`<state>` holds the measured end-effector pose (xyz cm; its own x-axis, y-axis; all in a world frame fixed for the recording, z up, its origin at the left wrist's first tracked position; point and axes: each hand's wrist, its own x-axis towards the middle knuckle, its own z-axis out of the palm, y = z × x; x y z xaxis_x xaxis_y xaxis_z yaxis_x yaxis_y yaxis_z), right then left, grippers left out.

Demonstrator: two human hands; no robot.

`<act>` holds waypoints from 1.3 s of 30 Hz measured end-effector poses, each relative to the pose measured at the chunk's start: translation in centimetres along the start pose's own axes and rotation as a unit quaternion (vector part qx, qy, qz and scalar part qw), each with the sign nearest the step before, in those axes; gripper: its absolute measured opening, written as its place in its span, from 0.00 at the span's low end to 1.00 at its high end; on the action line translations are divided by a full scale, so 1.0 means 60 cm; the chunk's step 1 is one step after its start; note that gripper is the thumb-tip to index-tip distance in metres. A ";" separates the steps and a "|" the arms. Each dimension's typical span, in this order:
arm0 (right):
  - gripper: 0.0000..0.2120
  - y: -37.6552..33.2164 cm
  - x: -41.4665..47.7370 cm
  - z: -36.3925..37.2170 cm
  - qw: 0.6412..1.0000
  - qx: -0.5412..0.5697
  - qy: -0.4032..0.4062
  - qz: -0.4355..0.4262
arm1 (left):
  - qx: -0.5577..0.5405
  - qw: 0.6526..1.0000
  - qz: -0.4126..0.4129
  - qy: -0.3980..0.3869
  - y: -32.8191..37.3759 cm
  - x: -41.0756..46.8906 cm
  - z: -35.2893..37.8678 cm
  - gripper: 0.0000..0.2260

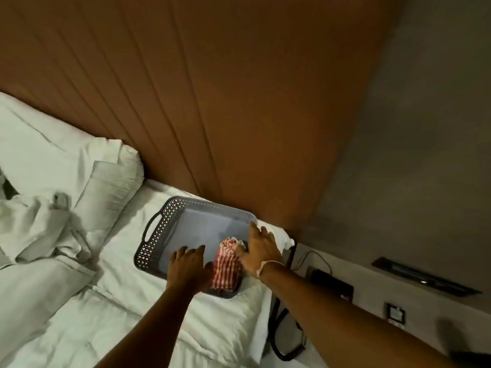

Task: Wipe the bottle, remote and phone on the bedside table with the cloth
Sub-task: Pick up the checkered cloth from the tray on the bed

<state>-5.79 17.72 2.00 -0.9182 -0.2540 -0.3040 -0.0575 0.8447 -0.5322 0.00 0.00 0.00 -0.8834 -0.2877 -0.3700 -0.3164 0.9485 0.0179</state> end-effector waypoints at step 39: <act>0.20 0.395 -0.269 -0.132 0.627 0.746 0.115 0.192 | -0.418 0.864 0.174 -0.220 0.456 -0.136 0.017 0.08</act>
<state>4.54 45.56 0.53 -0.7944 0.0522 -0.6052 0.4585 -0.6019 -0.6538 -1.11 28.45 2.58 -0.8160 0.2490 -0.5217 -0.3600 0.4872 0.7957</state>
